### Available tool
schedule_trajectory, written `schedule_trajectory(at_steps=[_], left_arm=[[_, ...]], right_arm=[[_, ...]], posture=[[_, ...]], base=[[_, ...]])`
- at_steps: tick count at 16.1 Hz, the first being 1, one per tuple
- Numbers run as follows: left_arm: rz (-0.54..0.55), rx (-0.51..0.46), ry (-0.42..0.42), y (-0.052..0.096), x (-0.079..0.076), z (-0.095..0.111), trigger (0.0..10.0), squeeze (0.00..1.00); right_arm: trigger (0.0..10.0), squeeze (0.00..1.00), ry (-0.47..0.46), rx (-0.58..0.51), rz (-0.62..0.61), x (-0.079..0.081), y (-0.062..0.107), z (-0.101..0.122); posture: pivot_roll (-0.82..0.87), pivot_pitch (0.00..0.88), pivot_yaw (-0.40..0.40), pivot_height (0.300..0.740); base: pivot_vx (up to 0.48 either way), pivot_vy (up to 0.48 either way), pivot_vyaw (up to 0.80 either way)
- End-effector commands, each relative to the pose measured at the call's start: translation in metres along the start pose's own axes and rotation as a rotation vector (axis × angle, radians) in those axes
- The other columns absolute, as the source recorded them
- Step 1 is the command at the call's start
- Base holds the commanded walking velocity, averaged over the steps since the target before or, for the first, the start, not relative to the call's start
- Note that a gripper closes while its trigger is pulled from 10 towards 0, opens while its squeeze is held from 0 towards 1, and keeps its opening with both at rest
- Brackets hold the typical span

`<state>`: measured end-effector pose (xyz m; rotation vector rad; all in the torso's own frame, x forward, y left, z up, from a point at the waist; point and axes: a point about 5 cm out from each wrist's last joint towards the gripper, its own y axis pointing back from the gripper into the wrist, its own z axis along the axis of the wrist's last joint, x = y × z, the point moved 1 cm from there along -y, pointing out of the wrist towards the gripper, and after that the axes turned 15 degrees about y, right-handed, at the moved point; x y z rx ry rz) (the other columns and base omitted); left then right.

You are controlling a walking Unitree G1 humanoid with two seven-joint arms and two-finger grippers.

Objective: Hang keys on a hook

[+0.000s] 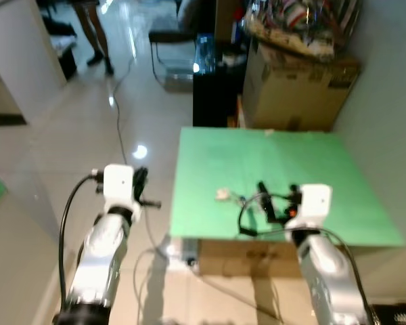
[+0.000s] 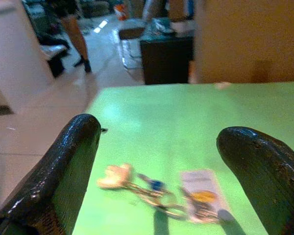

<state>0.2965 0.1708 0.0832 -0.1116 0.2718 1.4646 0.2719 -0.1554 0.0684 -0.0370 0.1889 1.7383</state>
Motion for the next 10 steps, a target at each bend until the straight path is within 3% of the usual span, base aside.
schedule_trajectory(at_steps=[1, 4, 8, 10], left_arm=[[-0.013, 0.016, -0.008, -0.0015, -0.0022, -0.001, 10.0, 0.0], [-0.008, 0.052, -0.008, -0.0014, -0.0025, -0.0079, 10.0, 0.0], [-0.003, 0.043, -0.019, -0.0073, -0.0059, -0.0076, 10.0, 0.0], [0.056, 0.035, 0.019, -0.006, 0.0038, -0.0076, 10.0, 0.0]], right_arm=[[10.0, 0.0, 0.016, -0.01, -0.01, -0.0046, 0.0004, 0.002], [10.0, 0.0, 0.031, 0.008, 0.021, -0.0022, 0.0031, -0.0022], [10.0, 0.0, 0.033, 0.017, 0.051, -0.0003, -0.0009, -0.0034], [10.0, 0.0, 0.038, 0.021, 0.052, -0.0007, -0.0018, -0.004]], posture=[[-0.08, 0.0, 0.033, 0.74], [-0.08, 0.0, 0.032, 0.74], [-0.08, 0.0, 0.029, 0.74], [-0.08, 0.0, 0.029, 0.74]], base=[[0.0, 0.458, 0.51], [-0.099, 0.426, 0.51], [0.0, 0.0, 0.5], [0.0, 0.0, 0.47]])
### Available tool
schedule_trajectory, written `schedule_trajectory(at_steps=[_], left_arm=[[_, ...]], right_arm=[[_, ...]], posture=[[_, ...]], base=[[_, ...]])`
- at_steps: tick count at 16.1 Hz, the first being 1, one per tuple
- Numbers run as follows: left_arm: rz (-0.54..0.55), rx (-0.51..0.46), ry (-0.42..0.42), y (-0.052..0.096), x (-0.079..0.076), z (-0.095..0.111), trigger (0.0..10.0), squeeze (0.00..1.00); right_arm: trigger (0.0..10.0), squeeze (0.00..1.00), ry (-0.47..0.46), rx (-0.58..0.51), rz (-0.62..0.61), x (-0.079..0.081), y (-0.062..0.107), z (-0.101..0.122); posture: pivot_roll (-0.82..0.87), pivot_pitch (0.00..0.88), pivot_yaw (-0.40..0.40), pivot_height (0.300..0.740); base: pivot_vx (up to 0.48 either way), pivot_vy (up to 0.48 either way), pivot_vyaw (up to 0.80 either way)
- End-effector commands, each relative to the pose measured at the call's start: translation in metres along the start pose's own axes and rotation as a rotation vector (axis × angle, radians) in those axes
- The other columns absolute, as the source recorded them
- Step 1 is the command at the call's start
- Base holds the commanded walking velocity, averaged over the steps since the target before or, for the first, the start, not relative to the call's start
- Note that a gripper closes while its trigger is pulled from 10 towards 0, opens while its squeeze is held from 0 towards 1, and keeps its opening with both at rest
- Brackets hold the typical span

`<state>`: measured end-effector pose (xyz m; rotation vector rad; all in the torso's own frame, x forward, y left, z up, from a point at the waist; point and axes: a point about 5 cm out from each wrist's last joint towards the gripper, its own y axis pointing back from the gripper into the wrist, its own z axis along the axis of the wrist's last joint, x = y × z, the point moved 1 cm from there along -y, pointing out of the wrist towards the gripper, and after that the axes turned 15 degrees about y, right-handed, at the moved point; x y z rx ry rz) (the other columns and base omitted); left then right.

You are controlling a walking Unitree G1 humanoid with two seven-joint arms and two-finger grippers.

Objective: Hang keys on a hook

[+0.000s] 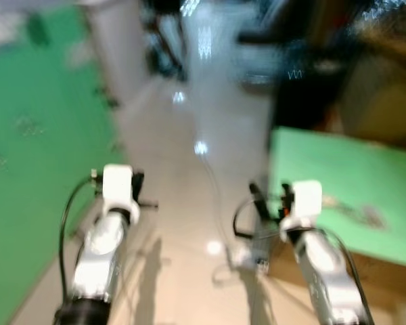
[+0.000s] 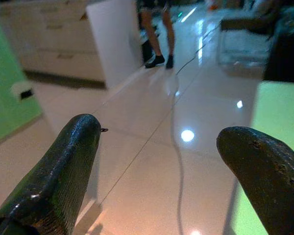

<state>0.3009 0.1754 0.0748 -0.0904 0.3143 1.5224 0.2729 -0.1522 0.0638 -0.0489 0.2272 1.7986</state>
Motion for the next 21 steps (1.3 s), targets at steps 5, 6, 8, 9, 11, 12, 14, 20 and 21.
schedule_trajectory(at_steps=[5, 6, 8, 9, 11, 12, 14, 20, 21], left_arm=[[0.068, -0.006, -0.016, 0.002, 0.01, -0.004, 10.0, 0.0], [0.068, -0.009, -0.027, 0.002, 0.009, -0.004, 10.0, 0.0], [0.064, -0.016, -0.044, 0.003, 0.008, -0.004, 10.0, 0.0], [0.066, -0.019, -0.054, 0.005, 0.008, -0.004, 10.0, 0.0], [0.071, -0.014, -0.059, 0.013, 0.011, -0.008, 10.0, 0.0], [0.059, -0.008, -0.051, 0.017, 0.011, -0.01, 10.0, 0.0], [0.048, -0.002, -0.056, 0.016, 0.012, -0.011, 10.0, 0.0], [0.027, -0.018, -0.067, 0.009, 0.009, -0.004, 10.0, 0.0], [0.009, -0.02, -0.065, 0.009, 0.008, -0.003, 10.0, 0.0]], right_arm=[[10.0, 0.0, 0.025, 0.016, -0.008, -0.005, -0.002, -0.002], [10.0, 0.0, 0.026, 0.015, -0.001, -0.004, -0.002, -0.002], [10.0, 0.0, 0.031, 0.01, 0.017, -0.003, -0.005, 0.0], [10.0, 0.0, 0.034, 0.009, 0.024, -0.004, -0.006, 0.0], [10.0, 0.0, 0.028, 0.015, 0.033, -0.004, -0.008, -0.002], [10.0, 0.0, 0.026, 0.012, 0.036, -0.003, -0.009, -0.001], [10.0, 0.0, 0.021, 0.009, 0.036, -0.001, -0.009, -0.001], [10.0, 0.0, -0.025, 0.012, 0.065, 0.006, -0.007, -0.007], [10.0, 0.0, -0.031, 0.012, 0.074, 0.007, -0.007, -0.007]], posture=[[-0.07, 0.0, 0.012, 0.74], [-0.07, 0.0, 0.011, 0.74], [-0.06, 0.0, 0.005, 0.74], [-0.05, 0.0, 0.005, 0.74], [-0.05, 0.0, 0.012, 0.74], [-0.05, 0.0, 0.021, 0.74], [-0.04, 0.0, 0.021, 0.74], [-0.03, 0.0, 0.013, 0.74], [-0.03, 0.0, 0.011, 0.74]], base=[[0.0, -0.472, 0.47], [0.0, -0.472, 0.47], [0.0, -0.476, 0.47], [0.0, -0.48, 0.47], [0.0, -0.48, 0.46], [0.0, -0.48, 0.47], [0.0, -0.24, 0.47], [0.0, 0.0, 0.46], [0.0, 0.0, 0.47]])
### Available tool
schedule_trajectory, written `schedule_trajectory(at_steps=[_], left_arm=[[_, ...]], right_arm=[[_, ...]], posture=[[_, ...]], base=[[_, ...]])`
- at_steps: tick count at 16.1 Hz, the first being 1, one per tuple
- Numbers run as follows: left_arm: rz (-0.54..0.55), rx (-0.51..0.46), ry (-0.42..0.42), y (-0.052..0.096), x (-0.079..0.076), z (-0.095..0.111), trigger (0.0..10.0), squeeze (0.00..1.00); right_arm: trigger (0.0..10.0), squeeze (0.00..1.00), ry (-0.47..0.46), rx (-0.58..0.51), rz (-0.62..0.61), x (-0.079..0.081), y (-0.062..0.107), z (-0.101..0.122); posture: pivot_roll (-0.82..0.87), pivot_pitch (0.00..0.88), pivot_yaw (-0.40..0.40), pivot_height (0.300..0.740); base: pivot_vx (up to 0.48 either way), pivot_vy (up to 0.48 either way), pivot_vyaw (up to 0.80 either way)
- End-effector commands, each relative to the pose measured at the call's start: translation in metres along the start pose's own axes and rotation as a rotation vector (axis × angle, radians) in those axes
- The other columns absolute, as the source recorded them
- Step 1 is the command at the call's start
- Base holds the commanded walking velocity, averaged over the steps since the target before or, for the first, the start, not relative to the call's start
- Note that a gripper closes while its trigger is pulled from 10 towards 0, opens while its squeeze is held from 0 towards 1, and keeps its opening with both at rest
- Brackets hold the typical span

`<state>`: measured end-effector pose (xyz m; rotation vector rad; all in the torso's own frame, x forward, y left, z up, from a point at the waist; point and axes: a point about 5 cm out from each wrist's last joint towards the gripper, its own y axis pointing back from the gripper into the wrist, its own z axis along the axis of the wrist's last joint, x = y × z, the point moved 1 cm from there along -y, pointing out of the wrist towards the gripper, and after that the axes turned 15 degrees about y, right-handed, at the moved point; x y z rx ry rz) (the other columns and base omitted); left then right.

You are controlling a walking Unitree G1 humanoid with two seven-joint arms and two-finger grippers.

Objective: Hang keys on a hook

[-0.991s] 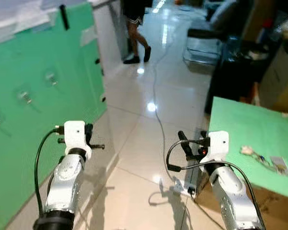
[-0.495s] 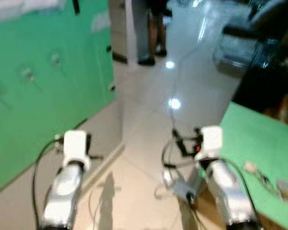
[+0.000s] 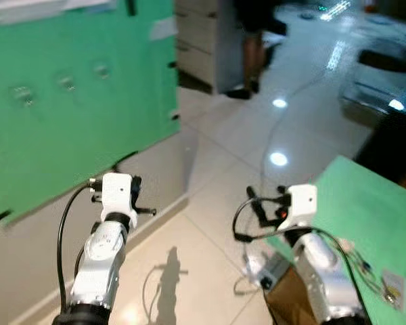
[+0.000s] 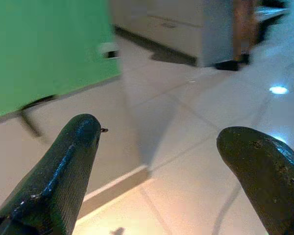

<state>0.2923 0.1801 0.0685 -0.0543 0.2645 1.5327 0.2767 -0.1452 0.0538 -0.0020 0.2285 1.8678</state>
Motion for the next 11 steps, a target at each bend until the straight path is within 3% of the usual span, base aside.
schedule_trajectory(at_steps=[1, 3, 4, 7, 9, 11], left_arm=[[-0.007, -0.024, -0.024, -0.005, 0.005, 0.009, 10.0, 0.0], [0.059, -0.026, -0.041, -0.017, 0.02, 0.019, 10.0, 0.0], [0.082, -0.006, -0.045, -0.017, 0.023, 0.016, 10.0, 0.0], [0.092, 0.032, 0.007, -0.001, 0.016, -0.005, 10.0, 0.0], [0.069, 0.016, 0.015, 0.003, 0.01, -0.007, 10.0, 0.0], [0.067, 0.017, 0.008, 0.01, 0.008, -0.008, 10.0, 0.0]], right_arm=[[10.0, 0.0, -0.009, -0.014, 0.023, 0.003, -0.001, 0.003], [10.0, 0.0, 0.021, -0.034, 0.056, 0.007, -0.005, 0.008], [10.0, 0.0, 0.028, -0.03, 0.058, 0.006, -0.006, 0.008], [10.0, 0.0, 0.029, -0.027, 0.056, 0.0, -0.007, 0.009], [10.0, 0.0, 0.032, -0.023, 0.063, 0.0, -0.007, 0.009], [10.0, 0.0, 0.056, -0.004, 0.097, 0.004, -0.007, 0.005]], posture=[[-0.02, 0.0, 0.002, 0.74], [-0.02, 0.0, 0.001, 0.74], [-0.02, 0.0, 0.004, 0.74], [-0.02, 0.0, -0.001, 0.74], [-0.02, 0.0, -0.006, 0.74], [-0.01, 0.0, -0.012, 0.74]], base=[[0.0, 0.0, 0.46], [0.0, 0.0, 0.46], [0.0, 0.0, 0.46], [0.0, 0.0, 0.46], [0.0, 0.0, 0.46], [0.0, -0.472, 0.46]])
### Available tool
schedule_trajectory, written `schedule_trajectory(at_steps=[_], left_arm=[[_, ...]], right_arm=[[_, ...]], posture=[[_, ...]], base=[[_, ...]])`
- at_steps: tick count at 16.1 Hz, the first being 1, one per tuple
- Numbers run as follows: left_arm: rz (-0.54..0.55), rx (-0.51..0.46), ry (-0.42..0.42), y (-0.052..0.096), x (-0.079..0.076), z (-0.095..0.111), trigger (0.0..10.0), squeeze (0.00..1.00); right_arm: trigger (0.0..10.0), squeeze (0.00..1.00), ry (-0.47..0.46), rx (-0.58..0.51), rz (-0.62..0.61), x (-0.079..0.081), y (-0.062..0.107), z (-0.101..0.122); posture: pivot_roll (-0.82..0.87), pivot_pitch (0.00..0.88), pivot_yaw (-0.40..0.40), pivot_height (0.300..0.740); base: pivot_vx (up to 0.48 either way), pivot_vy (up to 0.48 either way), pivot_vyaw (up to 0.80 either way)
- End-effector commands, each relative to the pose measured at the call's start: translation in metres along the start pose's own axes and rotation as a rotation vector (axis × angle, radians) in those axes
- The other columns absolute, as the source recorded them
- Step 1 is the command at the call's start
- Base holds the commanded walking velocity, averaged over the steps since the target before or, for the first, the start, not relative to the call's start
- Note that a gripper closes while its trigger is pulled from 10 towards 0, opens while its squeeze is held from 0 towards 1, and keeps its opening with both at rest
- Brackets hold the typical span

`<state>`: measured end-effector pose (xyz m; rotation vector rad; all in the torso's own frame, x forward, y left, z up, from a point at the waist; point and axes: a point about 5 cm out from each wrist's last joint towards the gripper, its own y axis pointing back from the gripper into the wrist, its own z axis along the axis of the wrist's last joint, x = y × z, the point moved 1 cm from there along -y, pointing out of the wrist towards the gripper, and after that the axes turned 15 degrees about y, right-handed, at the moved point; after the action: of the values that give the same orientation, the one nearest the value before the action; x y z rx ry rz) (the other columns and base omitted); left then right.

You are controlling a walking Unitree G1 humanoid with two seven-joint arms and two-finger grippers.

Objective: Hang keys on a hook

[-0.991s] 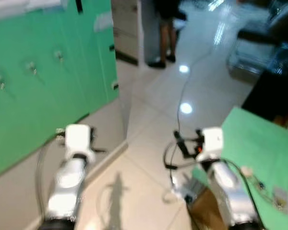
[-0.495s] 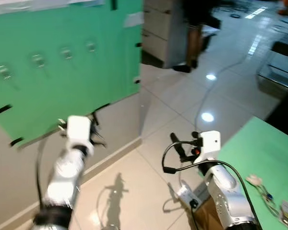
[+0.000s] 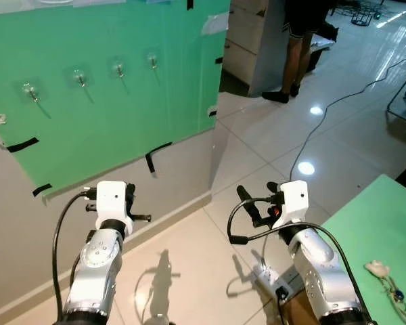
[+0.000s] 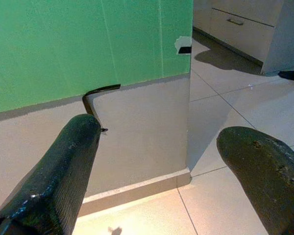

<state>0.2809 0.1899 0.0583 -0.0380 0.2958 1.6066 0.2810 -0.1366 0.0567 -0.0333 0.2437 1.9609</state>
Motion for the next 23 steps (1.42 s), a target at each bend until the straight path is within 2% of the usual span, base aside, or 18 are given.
schedule_trajectory(at_steps=[1, 4, 5, 7, 8, 15, 19, 20, 22, 23], left_arm=[[-0.001, -0.006, 0.006, 0.004, -0.002, 0.001, 10.0, 0.0], [-0.005, -0.007, -0.004, 0.013, 0.0, 0.0, 10.0, 0.0], [0.005, -0.01, 0.0, 0.015, 0.003, 0.0, 10.0, 0.0], [0.038, -0.011, -0.011, 0.012, 0.008, 0.003, 10.0, 0.0], [0.033, -0.029, -0.001, 0.008, 0.008, 0.01, 10.0, 0.0], [0.036, -0.016, -0.015, 0.011, 0.01, 0.01, 10.0, 0.0], [-0.089, 0.021, -0.059, -0.019, 0.002, 0.03, 10.0, 0.0], [-0.179, 0.03, -0.081, -0.035, 0.002, 0.044, 10.0, 0.0], [-0.269, 0.057, -0.041, -0.044, 0.0, 0.05, 10.0, 0.0], [-0.353, 0.059, 0.026, -0.048, -0.005, 0.058, 10.0, 0.0]], right_arm=[[10.0, 0.0, 0.015, 0.016, 0.017, -0.002, -0.002, -0.001], [10.0, 0.0, 0.017, 0.024, 0.03, -0.002, -0.005, -0.001], [10.0, 0.0, 0.008, 0.02, 0.0, -0.005, -0.006, 0.0], [10.0, 0.0, 0.005, 0.037, -0.01, -0.006, -0.009, -0.002], [10.0, 0.0, -0.001, 0.006, 0.031, 0.001, -0.007, 0.001], [10.0, 0.0, -0.01, 0.005, 0.045, 0.009, -0.005, -0.003], [10.0, 0.0, -0.02, 0.004, 0.047, 0.007, -0.007, -0.001], [10.0, 0.0, -0.028, -0.007, 0.05, 0.008, -0.009, 0.002], [10.0, 0.0, -0.03, -0.011, 0.052, 0.008, -0.01, 0.002], [10.0, 0.0, -0.031, -0.014, 0.055, 0.008, -0.011, 0.004]], posture=[[-0.01, 0.0, -0.014, 0.74], [0.01, 0.0, -0.021, 0.74], [0.02, 0.0, -0.024, 0.74], [0.02, 0.0, -0.025, 0.74], [0.02, 0.0, -0.025, 0.74], [0.02, 0.0, -0.008, 0.74], [0.02, 0.0, -0.009, 0.74], [0.03, 0.0, -0.007, 0.74], [0.03, 0.0, -0.01, 0.74], [0.02, 0.0, -0.011, 0.74]], base=[[0.0, -0.472, 0.46], [0.0, -0.477, 0.46], [0.0, -0.3, 0.46], [0.0, 0.0, 0.0], [0.0, 0.0, 0.0], [0.0, 0.424, 0.67], [0.0, 0.0, 0.3], [0.0, 0.0, 0.0], [0.0, 0.0, 0.0], [0.0, 0.0, 0.0]])
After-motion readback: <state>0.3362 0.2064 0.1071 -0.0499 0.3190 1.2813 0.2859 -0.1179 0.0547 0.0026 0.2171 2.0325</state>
